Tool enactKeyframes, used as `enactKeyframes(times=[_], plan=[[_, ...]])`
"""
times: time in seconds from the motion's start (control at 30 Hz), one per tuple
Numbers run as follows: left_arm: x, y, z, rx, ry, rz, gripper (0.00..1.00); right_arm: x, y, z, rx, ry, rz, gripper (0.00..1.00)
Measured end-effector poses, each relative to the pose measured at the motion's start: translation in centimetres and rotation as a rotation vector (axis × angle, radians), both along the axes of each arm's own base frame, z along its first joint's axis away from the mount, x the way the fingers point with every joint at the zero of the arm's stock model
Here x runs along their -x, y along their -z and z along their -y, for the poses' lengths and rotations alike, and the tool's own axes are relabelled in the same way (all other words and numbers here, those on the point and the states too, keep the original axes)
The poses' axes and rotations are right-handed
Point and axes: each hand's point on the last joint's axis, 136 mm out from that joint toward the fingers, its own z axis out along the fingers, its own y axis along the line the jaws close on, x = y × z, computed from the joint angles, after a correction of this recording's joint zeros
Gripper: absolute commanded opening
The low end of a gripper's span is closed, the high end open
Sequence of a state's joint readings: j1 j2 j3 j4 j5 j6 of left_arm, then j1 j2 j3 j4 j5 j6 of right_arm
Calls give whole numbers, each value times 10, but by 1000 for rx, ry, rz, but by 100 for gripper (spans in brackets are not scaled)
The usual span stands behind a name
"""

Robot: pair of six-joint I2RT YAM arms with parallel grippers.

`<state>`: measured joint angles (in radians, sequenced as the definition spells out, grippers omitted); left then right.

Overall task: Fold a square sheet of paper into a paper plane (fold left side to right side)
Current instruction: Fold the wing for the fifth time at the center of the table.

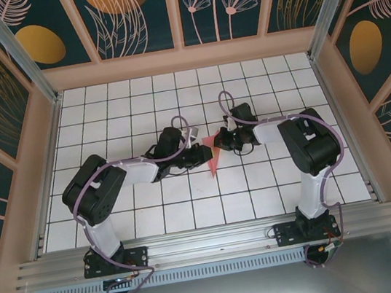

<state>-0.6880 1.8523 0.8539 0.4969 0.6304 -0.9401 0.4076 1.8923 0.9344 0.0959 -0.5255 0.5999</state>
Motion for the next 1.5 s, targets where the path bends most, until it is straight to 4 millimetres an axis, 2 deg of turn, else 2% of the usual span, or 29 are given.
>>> enactKeyframes(times=[0.27,0.43,0.7,1.0,1.5], plan=[[8,14,17,-4,54,-43,21,0,0,0,4,-9,7,1],[10,23,15,-30,49,-67,21,0,0,0,5,-13,9,1],[12,50,10,-85,33,-121,21,0,0,0,8,-13,2,1],[12,53,10,-98,28,-126,19,-1,0,-1,15,-20,-7,0],[12,62,10,-244,18,-114,12,-2,-1,1,-4,-32,4,0]])
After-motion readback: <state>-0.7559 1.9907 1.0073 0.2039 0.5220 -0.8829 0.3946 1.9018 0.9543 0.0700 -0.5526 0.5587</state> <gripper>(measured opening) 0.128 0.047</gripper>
